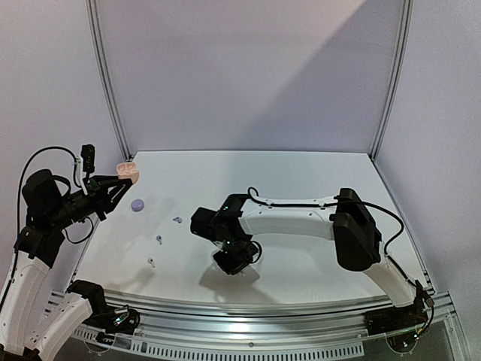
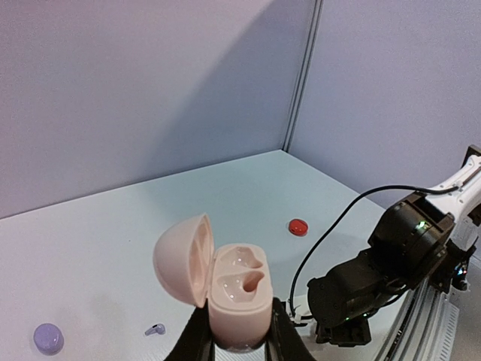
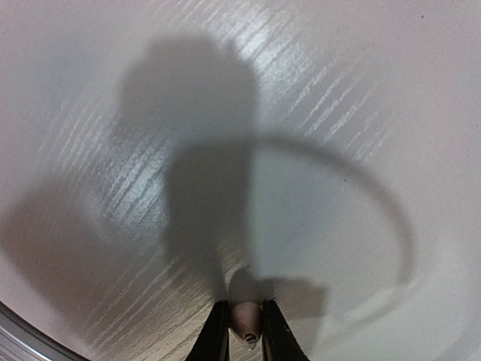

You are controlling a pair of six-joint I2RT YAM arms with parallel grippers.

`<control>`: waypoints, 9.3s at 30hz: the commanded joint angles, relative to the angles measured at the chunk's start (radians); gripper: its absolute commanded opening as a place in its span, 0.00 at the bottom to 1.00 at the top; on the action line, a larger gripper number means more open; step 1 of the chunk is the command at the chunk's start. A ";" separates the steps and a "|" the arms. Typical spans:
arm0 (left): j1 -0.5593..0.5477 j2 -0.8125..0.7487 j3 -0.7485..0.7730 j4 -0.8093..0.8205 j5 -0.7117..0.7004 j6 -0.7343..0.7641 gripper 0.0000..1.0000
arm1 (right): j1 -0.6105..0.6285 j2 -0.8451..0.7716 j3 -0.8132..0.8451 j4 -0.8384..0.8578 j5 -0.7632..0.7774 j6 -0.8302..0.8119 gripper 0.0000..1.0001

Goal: Insert the wireless bluetooth earbuds into the charging case
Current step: Pick up the right earbud from the corner of the board, then insert the right earbud into the right side groove of the charging case.

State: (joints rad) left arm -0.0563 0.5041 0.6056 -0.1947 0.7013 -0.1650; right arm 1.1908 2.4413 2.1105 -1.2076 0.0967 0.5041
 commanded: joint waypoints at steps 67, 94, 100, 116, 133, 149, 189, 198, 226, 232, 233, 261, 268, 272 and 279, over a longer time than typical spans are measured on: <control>-0.146 0.035 0.059 0.502 0.302 -0.034 0.00 | 0.085 -0.449 -0.033 1.349 -0.312 -0.412 0.00; -0.157 0.042 0.063 0.500 0.380 0.021 0.00 | 0.102 -0.457 -0.024 1.295 -0.321 -0.476 0.00; -0.158 0.032 0.065 0.492 0.393 0.032 0.00 | 0.101 -0.458 -0.015 1.289 -0.317 -0.485 0.00; -0.157 0.044 0.062 0.521 0.369 -0.008 0.00 | 0.111 -0.524 -0.054 1.245 -0.360 -0.457 0.00; -0.158 0.025 0.055 0.530 0.365 -0.018 0.00 | 0.113 -0.504 -0.069 1.249 -0.389 -0.411 0.00; -0.158 0.025 0.025 0.526 0.387 -0.003 0.00 | 0.120 -0.492 -0.076 1.220 -0.376 -0.453 0.00; -0.165 0.031 0.011 0.492 0.408 0.019 0.00 | 0.127 -0.488 -0.106 1.226 -0.368 -0.493 0.00; -0.167 0.028 0.010 0.478 0.407 0.022 0.00 | 0.128 -0.487 -0.107 1.225 -0.363 -0.493 0.00; -0.173 0.026 0.002 0.478 0.414 0.068 0.00 | 0.113 -0.521 -0.166 1.266 -0.368 -0.476 0.00; -0.174 0.028 0.003 0.500 0.413 0.044 0.00 | 0.111 -0.525 -0.178 1.254 -0.360 -0.478 0.00; -0.173 0.028 0.002 0.498 0.415 0.047 0.00 | 0.112 -0.526 -0.181 1.256 -0.359 -0.477 0.00; -0.175 0.029 0.015 0.505 0.410 0.025 0.00 | 0.089 -0.542 -0.253 1.279 -0.331 -0.461 0.00; -0.175 0.030 0.010 0.534 0.408 -0.002 0.00 | 0.081 -0.544 -0.273 1.288 -0.333 -0.444 0.08; -0.175 0.030 0.012 0.529 0.411 -0.002 0.00 | 0.077 -0.545 -0.282 1.293 -0.331 -0.434 0.11; -0.174 0.030 0.012 0.531 0.414 -0.005 0.00 | 0.074 -0.539 -0.281 1.295 -0.318 -0.432 0.17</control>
State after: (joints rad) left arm -0.2173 0.5369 0.6140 0.3004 1.1141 -0.1585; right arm 1.2816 1.9121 1.8503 0.1280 -0.2451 0.0647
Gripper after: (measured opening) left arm 0.191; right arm 0.165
